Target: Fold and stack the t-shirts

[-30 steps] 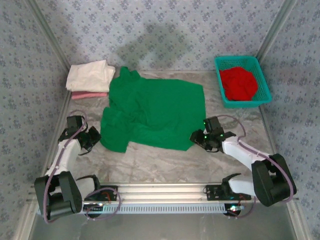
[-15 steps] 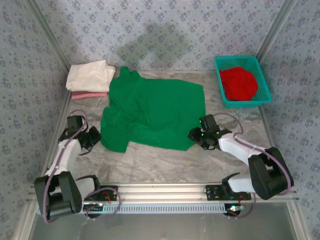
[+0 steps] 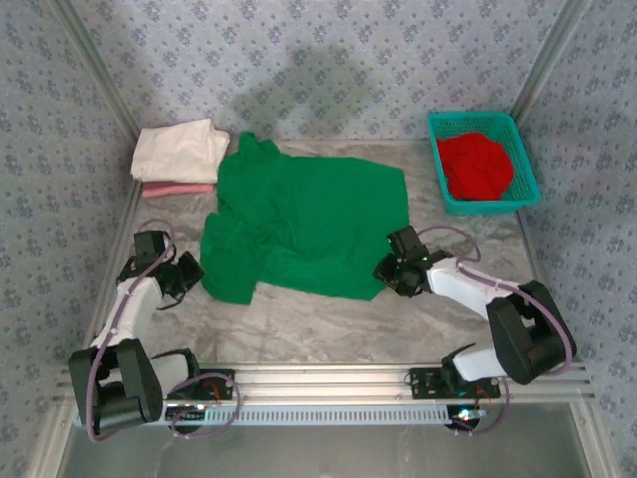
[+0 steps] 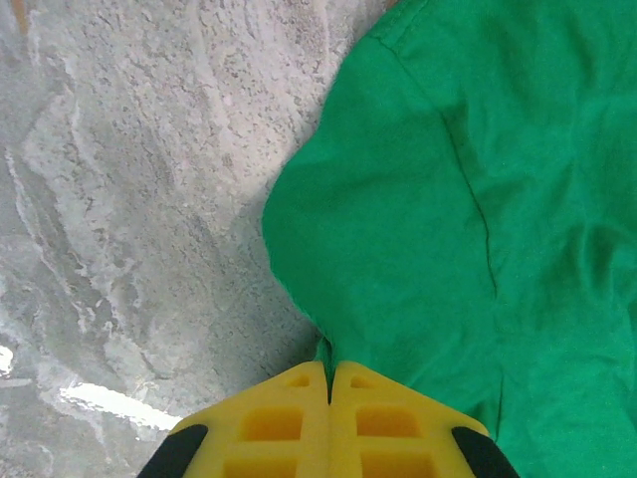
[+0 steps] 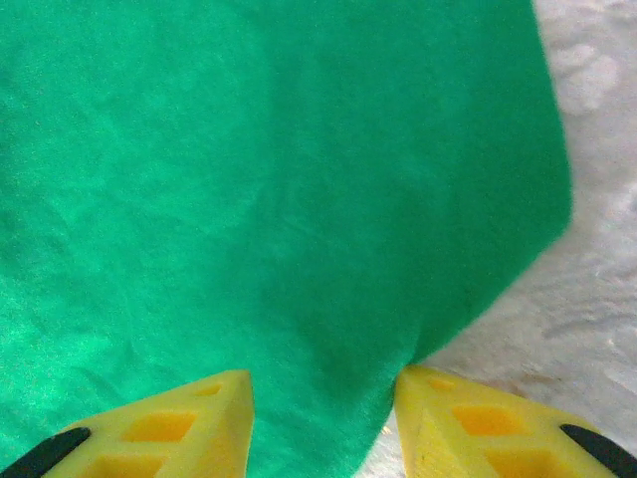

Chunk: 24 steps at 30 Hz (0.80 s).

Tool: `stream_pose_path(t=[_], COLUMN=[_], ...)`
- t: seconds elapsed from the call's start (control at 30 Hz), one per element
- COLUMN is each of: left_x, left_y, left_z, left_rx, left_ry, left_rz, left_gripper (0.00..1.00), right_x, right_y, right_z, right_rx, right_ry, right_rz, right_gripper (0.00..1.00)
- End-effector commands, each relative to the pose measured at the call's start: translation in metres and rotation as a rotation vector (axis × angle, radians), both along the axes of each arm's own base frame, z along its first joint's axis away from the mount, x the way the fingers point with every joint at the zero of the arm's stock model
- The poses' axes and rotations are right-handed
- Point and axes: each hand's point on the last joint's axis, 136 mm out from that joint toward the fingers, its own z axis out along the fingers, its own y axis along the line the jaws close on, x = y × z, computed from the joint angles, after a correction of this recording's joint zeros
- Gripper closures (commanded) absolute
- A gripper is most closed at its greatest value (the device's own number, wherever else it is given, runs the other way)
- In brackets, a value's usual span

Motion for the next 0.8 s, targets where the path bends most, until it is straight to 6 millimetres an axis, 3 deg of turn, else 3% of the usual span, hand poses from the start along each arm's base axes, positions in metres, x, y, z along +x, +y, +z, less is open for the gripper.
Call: stream_pose_path(t=[0.0, 0.1, 0.23, 0.3, 0.53, 0.63, 0.77], left_x=[0.002, 0.001, 0.002, 0.003, 0.006, 0.008, 0.009], left_y=[-0.005, -0.006, -0.006, -0.007, -0.006, -0.006, -0.006], left_z=[0.001, 0.002, 0.004, 0.004, 0.011, 0.014, 0.013], left_rx=[-0.013, -0.015, -0.016, -0.021, -0.010, -0.008, -0.010], left_ry=[-0.021, -0.026, -0.031, -0.036, -0.043, -0.051, -0.054], left_rz=[-0.029, -0.033, -0.035, -0.036, -0.046, -0.048, -0.050], left_gripper=[1.00, 1.00, 1.00, 1.00, 1.00, 1.00, 1.00], right_x=[0.017, 0.019, 0.021, 0.026, 0.058, 0.078, 0.132], right_y=[0.008, 0.012, 0.012, 0.013, 0.022, 0.035, 0.058], right_z=[0.005, -0.002, 0.001, 0.012, 0.070, 0.070, 0.073], right_rx=[-0.001, 0.009, -0.011, -0.025, -0.157, -0.171, -0.178], right_ry=[-0.035, -0.019, -0.034, -0.056, -0.126, -0.112, -0.126], right_rz=[0.003, -0.002, -0.004, 0.006, 0.067, 0.115, 0.180], right_gripper=[0.58, 0.64, 0.90, 0.99, 1.00, 1.00, 1.00])
